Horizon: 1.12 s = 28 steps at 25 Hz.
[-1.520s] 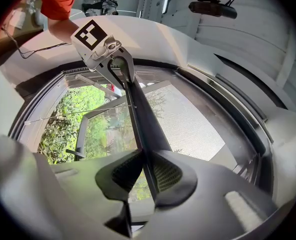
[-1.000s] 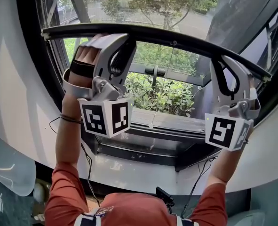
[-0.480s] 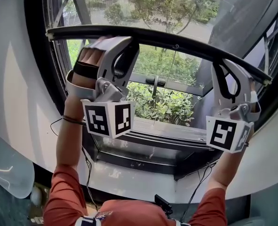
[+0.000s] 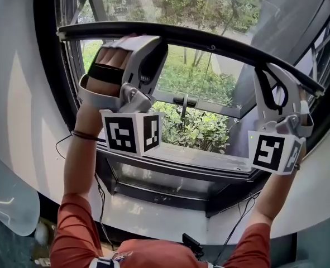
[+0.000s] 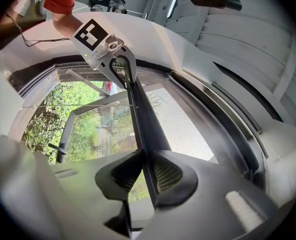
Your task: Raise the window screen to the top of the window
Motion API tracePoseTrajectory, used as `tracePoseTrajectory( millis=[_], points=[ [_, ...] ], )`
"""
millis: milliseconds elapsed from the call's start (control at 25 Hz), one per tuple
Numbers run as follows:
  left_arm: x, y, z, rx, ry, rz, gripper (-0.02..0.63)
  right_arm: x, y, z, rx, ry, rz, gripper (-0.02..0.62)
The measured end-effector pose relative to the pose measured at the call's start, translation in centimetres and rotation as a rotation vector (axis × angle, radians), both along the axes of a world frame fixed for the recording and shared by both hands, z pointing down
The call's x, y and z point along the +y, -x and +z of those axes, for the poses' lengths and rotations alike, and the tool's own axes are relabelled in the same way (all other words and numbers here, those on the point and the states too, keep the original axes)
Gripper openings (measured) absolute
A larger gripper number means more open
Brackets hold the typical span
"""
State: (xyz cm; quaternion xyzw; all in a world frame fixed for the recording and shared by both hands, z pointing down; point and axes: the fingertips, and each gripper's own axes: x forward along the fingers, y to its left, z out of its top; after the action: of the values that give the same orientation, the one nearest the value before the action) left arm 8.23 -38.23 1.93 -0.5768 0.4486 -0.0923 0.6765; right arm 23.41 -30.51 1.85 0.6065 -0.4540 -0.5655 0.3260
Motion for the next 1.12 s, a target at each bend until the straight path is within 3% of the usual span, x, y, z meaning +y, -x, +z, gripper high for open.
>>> tracePoseTrajectory(
  millis=[280,480,840,1120],
  points=[
    [-0.1,-0.1,-0.1,-0.014,-0.044,-0.075,0.08,-0.1,0.0,-0.2,0.03,-0.033,0.02,0.077],
    [-0.1,-0.3,-0.1,-0.07,-0.056,-0.126,0.075,-0.1,0.0,-0.1,0.053,-0.026,0.025,0.077],
    [-0.1,-0.4,0.0,-0.116,-0.069,-0.162,0.072,-0.2,0.0,0.0,0.07,-0.03,0.026,0.078],
    [0.2,-0.2,-1.0,-0.088,-0.076,-0.184,0.071,0.0,0.0,-0.8,0.113,-0.083,0.1,0.055]
  ],
)
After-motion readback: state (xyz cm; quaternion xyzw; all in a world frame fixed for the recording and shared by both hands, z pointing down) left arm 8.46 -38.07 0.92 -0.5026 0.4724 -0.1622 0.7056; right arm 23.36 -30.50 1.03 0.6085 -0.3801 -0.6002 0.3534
